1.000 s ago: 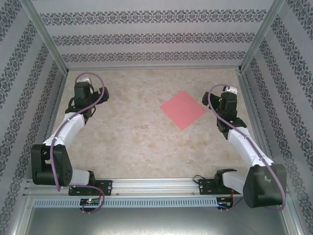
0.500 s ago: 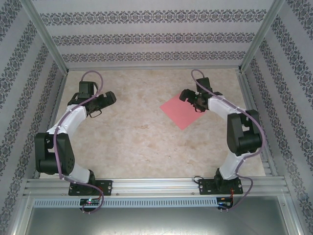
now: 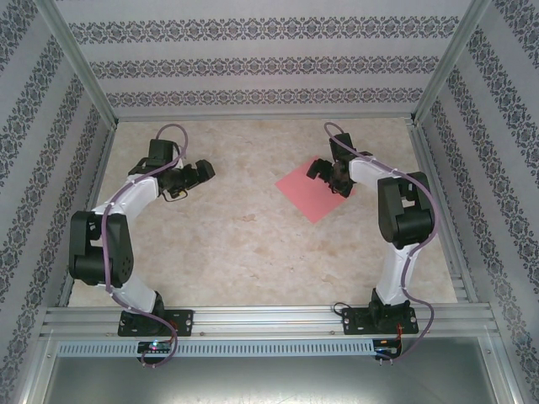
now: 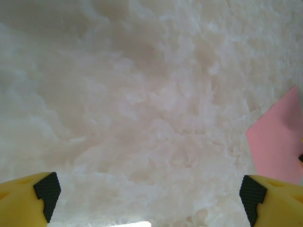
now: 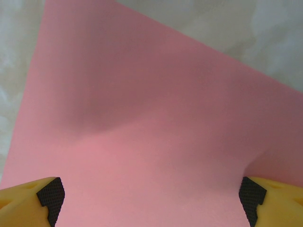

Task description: Fold a paper plane with a square sheet of paper (pick it up from the middle)

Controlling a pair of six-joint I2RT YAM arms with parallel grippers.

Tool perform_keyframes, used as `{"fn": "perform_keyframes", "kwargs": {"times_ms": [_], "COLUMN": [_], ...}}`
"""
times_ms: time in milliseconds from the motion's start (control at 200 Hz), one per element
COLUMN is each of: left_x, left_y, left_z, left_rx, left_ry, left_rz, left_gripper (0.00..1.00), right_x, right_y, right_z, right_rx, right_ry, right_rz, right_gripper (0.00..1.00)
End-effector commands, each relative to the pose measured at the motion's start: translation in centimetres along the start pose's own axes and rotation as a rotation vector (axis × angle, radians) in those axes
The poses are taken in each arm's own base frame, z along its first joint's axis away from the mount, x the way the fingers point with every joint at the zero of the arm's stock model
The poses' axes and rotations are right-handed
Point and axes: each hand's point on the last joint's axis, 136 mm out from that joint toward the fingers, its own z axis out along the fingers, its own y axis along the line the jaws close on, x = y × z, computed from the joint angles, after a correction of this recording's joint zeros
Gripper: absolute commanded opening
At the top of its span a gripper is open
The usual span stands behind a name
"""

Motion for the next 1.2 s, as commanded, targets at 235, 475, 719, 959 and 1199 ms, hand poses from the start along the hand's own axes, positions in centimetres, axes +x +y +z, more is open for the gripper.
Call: {"fn": "perform_keyframes", "kwargs": {"times_ms": [235,475,719,959,1199], "left_x": [1.2,4.4,9.5,14.3,16.6], "left_y": [-4.5,-6.5,-7.8,-8.2,-8.8], "left_z": [1.6,4.1,5.4,5.3,6.7], "left_rx": [0.090,0.133,0.146,0.133,0.102], "left_ry": [0.036,0.099,0.191,0.281,0.368], "left_rz": [0.034,-0.003,-0.115,-0.167,-0.151], "left_gripper": [1.00,1.00,0.80,0.56,0.44], "right_x": [11.4,20.3,16.5,15.1,13.9], "right_y": [-2.0,0.8,5.8,8.7,9.8], "right_z": [0.5,-1.3,-4.3,-2.2,-0.3], "right_rx": [0.125,0.069,-0.034,-0.084,-0.071], "right_ry": [0.203,0.247,0.187,0.253,0.262], "right_rz": [0.082,0.091,-0.134,-0.233,-0.250], "right_gripper": [0.98,0.98,0.95,0.78,0.74]}}
